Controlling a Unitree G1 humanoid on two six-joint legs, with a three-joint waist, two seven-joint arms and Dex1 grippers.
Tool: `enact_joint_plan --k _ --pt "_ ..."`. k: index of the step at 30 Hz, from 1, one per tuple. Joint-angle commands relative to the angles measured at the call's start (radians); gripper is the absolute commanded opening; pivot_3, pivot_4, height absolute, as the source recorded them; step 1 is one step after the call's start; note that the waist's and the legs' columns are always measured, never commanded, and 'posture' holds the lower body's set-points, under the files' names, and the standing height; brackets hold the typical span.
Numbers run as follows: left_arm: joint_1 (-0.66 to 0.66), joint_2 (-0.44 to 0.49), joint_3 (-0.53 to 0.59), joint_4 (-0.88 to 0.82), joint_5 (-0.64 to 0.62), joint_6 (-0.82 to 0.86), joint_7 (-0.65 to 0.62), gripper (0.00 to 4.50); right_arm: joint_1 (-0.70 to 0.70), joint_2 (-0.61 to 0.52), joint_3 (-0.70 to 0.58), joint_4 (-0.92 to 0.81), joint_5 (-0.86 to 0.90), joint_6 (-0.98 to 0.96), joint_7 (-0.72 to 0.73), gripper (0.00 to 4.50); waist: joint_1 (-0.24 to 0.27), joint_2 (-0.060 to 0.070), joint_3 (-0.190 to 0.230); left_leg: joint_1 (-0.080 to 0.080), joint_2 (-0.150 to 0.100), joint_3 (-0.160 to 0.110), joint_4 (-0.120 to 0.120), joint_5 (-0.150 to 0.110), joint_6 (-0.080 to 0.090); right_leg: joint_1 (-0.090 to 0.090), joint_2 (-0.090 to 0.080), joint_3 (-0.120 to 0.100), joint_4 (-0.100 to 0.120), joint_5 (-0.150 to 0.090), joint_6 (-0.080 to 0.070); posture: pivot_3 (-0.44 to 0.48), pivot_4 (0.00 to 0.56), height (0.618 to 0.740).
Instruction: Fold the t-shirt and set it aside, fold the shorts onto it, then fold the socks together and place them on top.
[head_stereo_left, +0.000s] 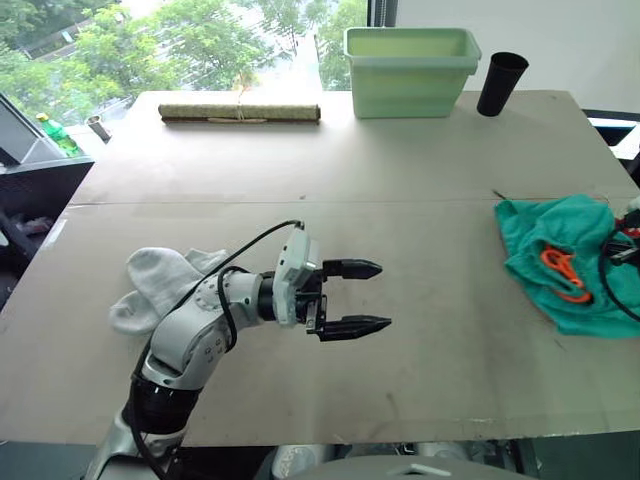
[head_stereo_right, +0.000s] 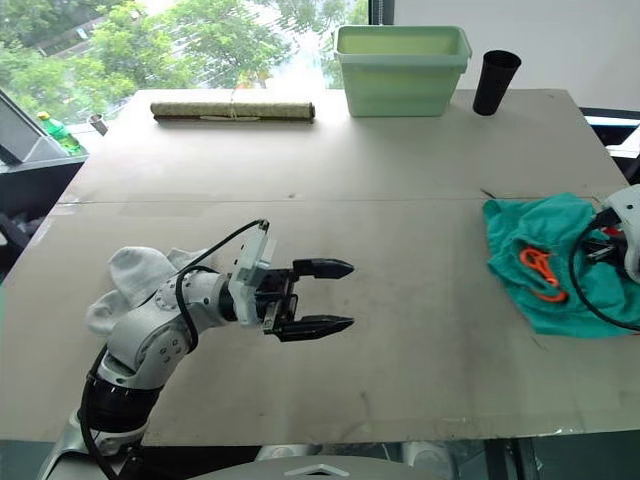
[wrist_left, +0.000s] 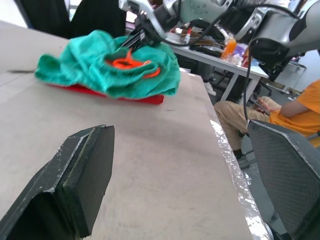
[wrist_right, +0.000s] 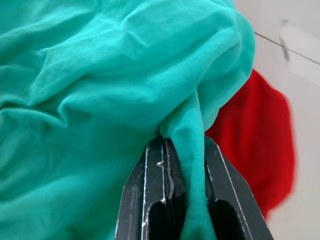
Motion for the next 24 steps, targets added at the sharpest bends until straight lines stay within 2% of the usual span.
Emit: enact_joint_plan --k 1,6,10,15,17,18,20,21,24 --pt "-0.025 -0.01 0.018 -0.06 -0.042 0.018 0.017 4.5 -0.044 -0.051 -0.042 0.049 -0.013 -0.019 -0.007 0.04 -0.003 0.0 0.0 0.0 0.0 0.0 0.0 0.0 0.0 0.001 0.0 0.0 -0.001 0.0 0.0 0.0 0.15 0.731" --pt "-0.041 -0.015 -0.003 -0.066 -0.038 0.016 0.011 4.5 -0.128 -0.034 0.015 0.144 -0.041 -0.034 -0.044 0.04 -0.008 0.001 0.0 0.002 0.0 0.001 0.0 0.0 0.0 0.002 0.001 -0.001 -0.003 -0.001 -0.001 0.0 0.15 0.731" --pt "-0.049 -0.035 -0.012 -0.072 -0.04 0.015 0.022 4.5 -0.136 0.037 0.09 0.242 -0.059 -0.074 -0.027 0.04 -0.009 -0.001 0.0 0.002 0.001 0.001 0.001 0.0 0.0 0.003 0.002 0.0 -0.003 0.0 -0.001 0.0 0.15 0.731" --pt "-0.054 -0.051 -0.026 -0.077 -0.035 0.013 0.018 4.5 -0.126 0.065 0.088 0.31 -0.066 -0.144 -0.029 1.97 -0.006 0.002 0.0 0.002 0.0 0.001 0.001 0.0 0.0 0.004 0.001 0.0 -0.003 0.0 0.0 0.0 0.15 0.731" --pt "-0.059 -0.049 -0.029 -0.072 -0.032 0.01 0.01 4.5 -0.094 0.042 0.043 0.267 -0.067 -0.162 -0.049 2.88 -0.006 0.003 0.0 0.002 0.0 0.002 0.001 0.0 0.0 0.004 0.002 -0.001 -0.003 0.0 0.0 0.0 0.15 0.731" --pt "-0.061 -0.048 -0.031 -0.068 -0.031 0.008 0.007 4.5 -0.075 0.03 0.008 0.23 -0.065 -0.162 -0.066 3.49 -0.006 0.003 0.0 0.002 0.0 0.001 0.001 0.0 0.0 0.004 0.002 -0.001 -0.003 0.0 0.0 0.0 0.15 0.731" --pt "-0.066 -0.047 -0.032 -0.058 -0.028 0.004 0.0 4.5 -0.01 -0.002 -0.066 0.12 -0.059 -0.166 -0.062 4.3 -0.005 0.003 0.0 0.002 0.0 0.001 0.001 0.0 0.0 0.004 0.003 -0.002 -0.003 0.0 0.0 0.0 0.15 0.731" --pt "-0.069 -0.048 -0.032 -0.051 -0.026 0.002 -0.002 4.5 0.026 -0.007 -0.115 0.055 -0.048 -0.17 -0.056 4.42 -0.004 0.003 0.0 0.002 0.0 0.001 0.001 0.0 0.0 0.004 0.003 -0.002 -0.003 0.0 0.0 0.0 0.15 0.731" --pt "-0.08 -0.059 -0.015 -0.023 -0.03 0.004 0.012 4.5 0.097 0.017 -0.244 -0.122 0.002 -0.115 -0.044 4.42 -0.007 0.003 0.0 0.002 0.001 0.001 0.001 0.0 0.001 0.004 0.007 -0.002 -0.003 0.0 0.001 0.0 0.15 0.731"
